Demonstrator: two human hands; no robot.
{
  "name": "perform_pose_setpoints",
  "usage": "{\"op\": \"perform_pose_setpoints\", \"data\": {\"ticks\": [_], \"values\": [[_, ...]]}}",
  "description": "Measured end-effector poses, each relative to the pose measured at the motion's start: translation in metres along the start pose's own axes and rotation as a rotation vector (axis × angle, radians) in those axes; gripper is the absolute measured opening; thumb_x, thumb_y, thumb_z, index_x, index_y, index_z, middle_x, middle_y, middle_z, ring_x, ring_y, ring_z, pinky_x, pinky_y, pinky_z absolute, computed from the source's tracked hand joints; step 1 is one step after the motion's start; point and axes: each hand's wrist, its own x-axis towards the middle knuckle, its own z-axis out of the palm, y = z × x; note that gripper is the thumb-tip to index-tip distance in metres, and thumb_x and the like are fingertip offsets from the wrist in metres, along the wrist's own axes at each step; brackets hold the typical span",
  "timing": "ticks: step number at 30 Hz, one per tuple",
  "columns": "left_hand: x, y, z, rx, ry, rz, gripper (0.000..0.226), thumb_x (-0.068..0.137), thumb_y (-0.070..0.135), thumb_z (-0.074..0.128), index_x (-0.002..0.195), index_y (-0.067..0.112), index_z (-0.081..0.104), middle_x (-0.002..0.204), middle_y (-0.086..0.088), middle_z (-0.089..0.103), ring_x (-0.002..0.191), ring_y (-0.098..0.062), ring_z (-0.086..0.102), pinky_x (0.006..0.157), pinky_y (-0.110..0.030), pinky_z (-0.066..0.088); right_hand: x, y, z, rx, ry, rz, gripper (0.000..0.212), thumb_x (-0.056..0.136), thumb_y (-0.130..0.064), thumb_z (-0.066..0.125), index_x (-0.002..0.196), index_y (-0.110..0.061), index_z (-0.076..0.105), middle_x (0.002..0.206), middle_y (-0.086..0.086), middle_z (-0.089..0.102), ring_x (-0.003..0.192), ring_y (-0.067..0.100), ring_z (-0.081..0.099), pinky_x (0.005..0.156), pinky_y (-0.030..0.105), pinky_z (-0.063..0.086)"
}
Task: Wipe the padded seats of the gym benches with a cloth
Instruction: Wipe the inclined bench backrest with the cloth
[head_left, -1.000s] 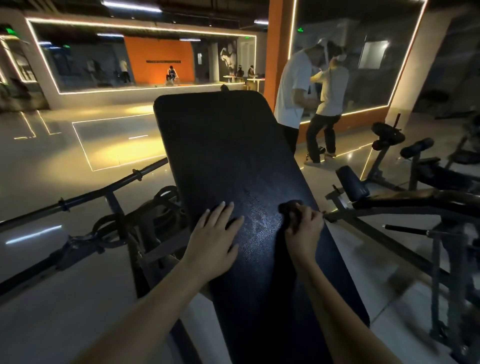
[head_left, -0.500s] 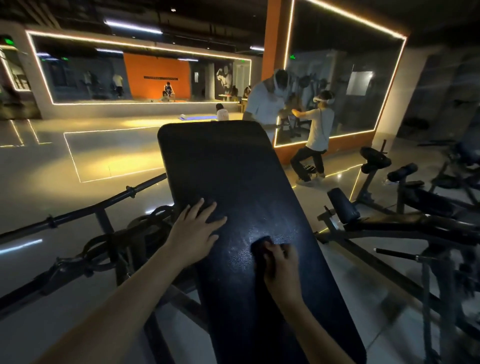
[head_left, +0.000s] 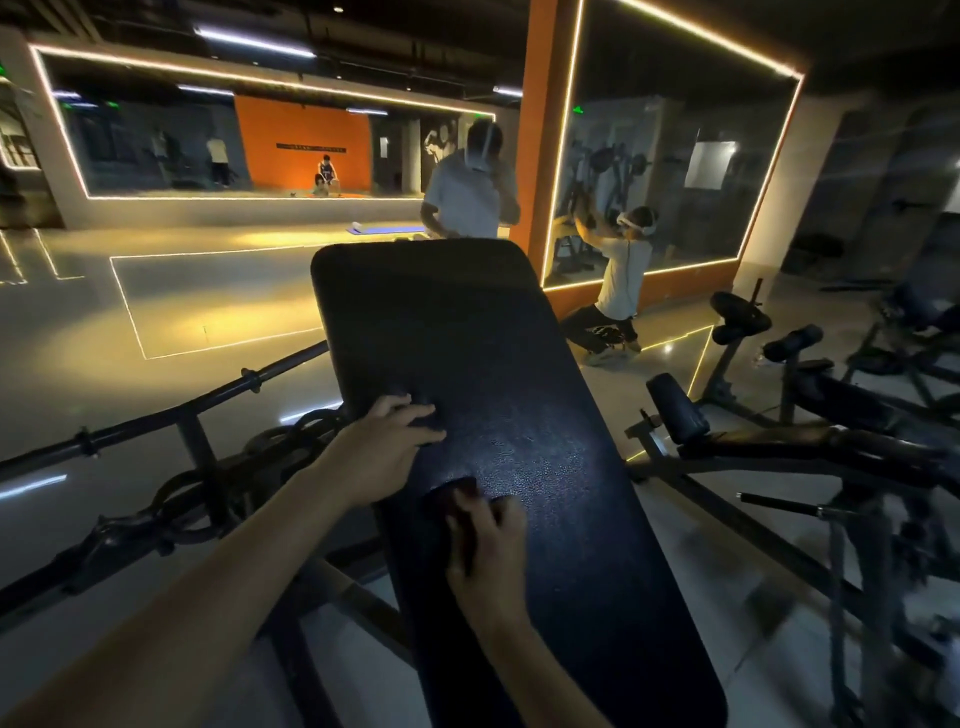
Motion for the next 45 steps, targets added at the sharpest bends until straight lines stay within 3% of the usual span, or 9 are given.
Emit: {"op": "perform_pose_setpoints", "data": {"ticks": [8,14,17,24,27,35,38,42,45], "values": [[-0.001,0.001,-0.007,0.008,0.061,0.009,0.039,0.101,0.019,0.045,0.137,0.030,0.055,0.158,0.004,0.028,0.145,-0.015,0.019,0.109,-0.033,0.036,0.010,0.022,-0.016,-0.153,-0.114,-0.289,0.035,0.086,-0.015,0.061,0.121,-0.022,0.064,0.094,0.003,0.049,0.081,0.021,0.051,0.067,0.027,0.044],[-0.013,-0.023,-0.014,0.102,-0.024,-0.058,0.059,0.102,0.038,0.044,0.155,0.033,0.019,0.165,0.001,-0.002,0.151,-0.019,-0.007,0.120,-0.037,0.009,0.086,0.091,-0.066,-0.231,0.282,0.546,0.045,0.082,-0.004,0.066,0.126,-0.011,0.060,0.116,0.017,0.046,0.105,0.035,0.051,0.079,0.032,0.040],[-0.013,-0.032,-0.017,0.128,-0.047,-0.028,0.057,0.102,0.043,0.043,0.154,0.035,0.023,0.165,0.002,-0.004,0.151,-0.016,-0.008,0.120,-0.039,0.011,0.107,0.083,-0.054,-0.156,0.417,0.682,0.035,0.088,-0.008,0.060,0.123,-0.009,0.062,0.118,0.021,0.044,0.110,0.038,0.049,0.089,0.038,0.042],[-0.004,-0.039,-0.019,0.029,-0.017,0.012,0.053,0.098,0.040,0.053,0.149,0.034,0.038,0.164,0.003,0.008,0.151,-0.014,0.000,0.120,-0.039,0.021,0.056,0.014,-0.002,-0.014,0.235,0.211,0.032,0.091,-0.020,0.067,0.123,-0.025,0.068,0.093,-0.002,0.043,0.081,0.014,0.050,0.072,0.012,0.036],[0.003,-0.040,-0.020,0.012,-0.026,0.015,0.051,0.097,0.037,0.055,0.147,0.034,0.041,0.164,0.004,0.010,0.151,-0.014,0.002,0.119,-0.045,0.024,0.012,-0.023,0.023,0.038,0.098,-0.025,0.032,0.091,-0.029,0.060,0.122,-0.026,0.068,0.090,-0.005,0.042,0.077,0.007,0.044,0.068,0.016,0.041],[0.023,-0.032,-0.023,-0.007,-0.012,0.028,0.054,0.095,0.036,0.060,0.146,0.033,0.043,0.163,0.002,0.012,0.150,-0.014,0.005,0.116,-0.033,0.022,0.001,-0.011,0.019,-0.086,-0.109,-0.595,0.031,0.095,-0.017,0.053,0.124,-0.023,0.062,0.096,0.002,0.045,0.074,0.024,0.050,0.062,0.030,0.044],[0.029,-0.033,-0.026,0.010,-0.026,0.016,0.060,0.093,0.040,0.063,0.148,0.034,0.039,0.164,0.003,0.008,0.150,-0.014,0.001,0.117,-0.032,0.020,0.040,0.028,-0.004,-0.112,-0.004,-0.418,0.044,0.085,-0.008,0.062,0.126,-0.023,0.063,0.093,0.002,0.048,0.078,0.018,0.046,0.065,0.030,0.045],[0.032,-0.034,-0.027,0.028,-0.024,0.001,0.065,0.091,0.045,0.064,0.149,0.035,0.037,0.164,0.003,0.004,0.150,-0.013,-0.002,0.117,-0.030,0.017,0.107,0.082,-0.054,-0.173,0.195,0.192,0.041,0.091,-0.008,0.064,0.129,-0.022,0.064,0.106,0.000,0.038,0.092,0.014,0.043,0.083,0.027,0.041],[0.032,-0.033,-0.024,0.025,-0.038,-0.002,0.064,0.092,0.044,0.062,0.150,0.035,0.035,0.164,0.003,0.001,0.150,-0.013,-0.004,0.118,-0.030,0.012,0.149,0.117,-0.067,-0.096,0.387,0.535,0.037,0.090,-0.011,0.053,0.124,-0.018,0.068,0.113,0.013,0.049,0.100,0.028,0.054,0.088,0.026,0.038]]}}
